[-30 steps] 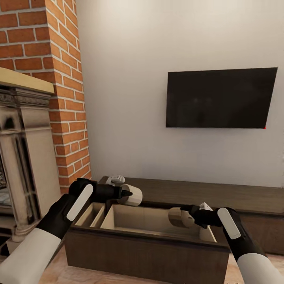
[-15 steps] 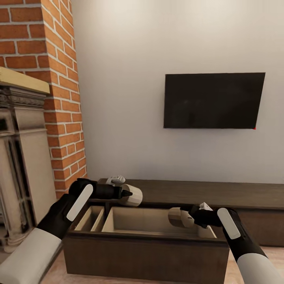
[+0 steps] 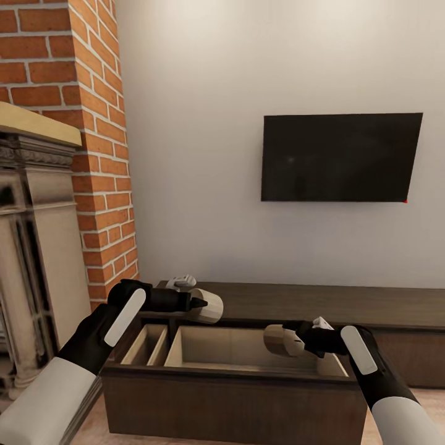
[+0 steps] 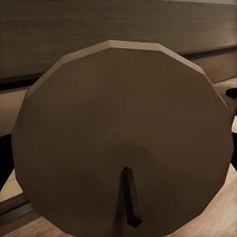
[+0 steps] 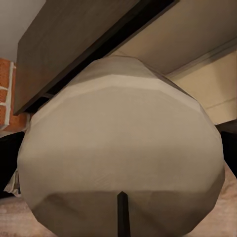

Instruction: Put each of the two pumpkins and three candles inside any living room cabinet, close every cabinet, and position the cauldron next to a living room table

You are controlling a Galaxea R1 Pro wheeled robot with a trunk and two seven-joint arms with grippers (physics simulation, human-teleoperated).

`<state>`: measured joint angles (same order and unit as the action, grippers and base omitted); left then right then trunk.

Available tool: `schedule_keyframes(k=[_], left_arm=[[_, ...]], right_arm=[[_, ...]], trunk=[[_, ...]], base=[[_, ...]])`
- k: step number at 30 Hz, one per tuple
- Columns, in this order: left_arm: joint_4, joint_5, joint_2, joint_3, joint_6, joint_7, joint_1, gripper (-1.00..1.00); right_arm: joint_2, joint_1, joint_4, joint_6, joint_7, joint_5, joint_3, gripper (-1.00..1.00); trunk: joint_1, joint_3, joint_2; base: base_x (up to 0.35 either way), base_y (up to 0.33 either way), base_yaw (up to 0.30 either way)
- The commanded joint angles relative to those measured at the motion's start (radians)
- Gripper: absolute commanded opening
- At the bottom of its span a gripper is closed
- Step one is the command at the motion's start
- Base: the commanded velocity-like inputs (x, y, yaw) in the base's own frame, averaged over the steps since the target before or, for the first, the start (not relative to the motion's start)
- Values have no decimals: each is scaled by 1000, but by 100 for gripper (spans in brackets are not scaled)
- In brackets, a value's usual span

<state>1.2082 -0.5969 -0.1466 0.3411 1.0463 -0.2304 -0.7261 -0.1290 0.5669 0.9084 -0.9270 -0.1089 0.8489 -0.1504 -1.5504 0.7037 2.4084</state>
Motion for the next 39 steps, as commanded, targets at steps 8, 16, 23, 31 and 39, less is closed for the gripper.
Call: schedule_keyframes(k=[8, 16, 23, 31, 39], left_arm=[[-1, 14, -1, 1, 1, -9, -1, -100], [-2, 14, -1, 2, 1, -5, 0, -100], [-1, 14, -1, 2, 1, -4, -1, -100], [-1, 14, -1, 3, 1, -3, -1, -100], [0, 14, -1, 3, 1, 1, 0, -100]], right_arm=[[2, 1, 1, -4, -11, 11, 4, -100], [3, 1, 43, -4, -25, 0, 39, -100], [21, -6, 313, -5, -240, 5, 158, -100], [68, -11, 454, -10, -373, 0, 182, -100], [87, -11, 466, -23, -429, 8, 258, -100]], trunk=[[0, 1, 1], [0, 1, 1], [0, 1, 1], [0, 1, 1], [0, 1, 1]], base=[[1, 1, 0], [0, 0, 0], [0, 0, 0], [0, 0, 0], [0, 0, 0]])
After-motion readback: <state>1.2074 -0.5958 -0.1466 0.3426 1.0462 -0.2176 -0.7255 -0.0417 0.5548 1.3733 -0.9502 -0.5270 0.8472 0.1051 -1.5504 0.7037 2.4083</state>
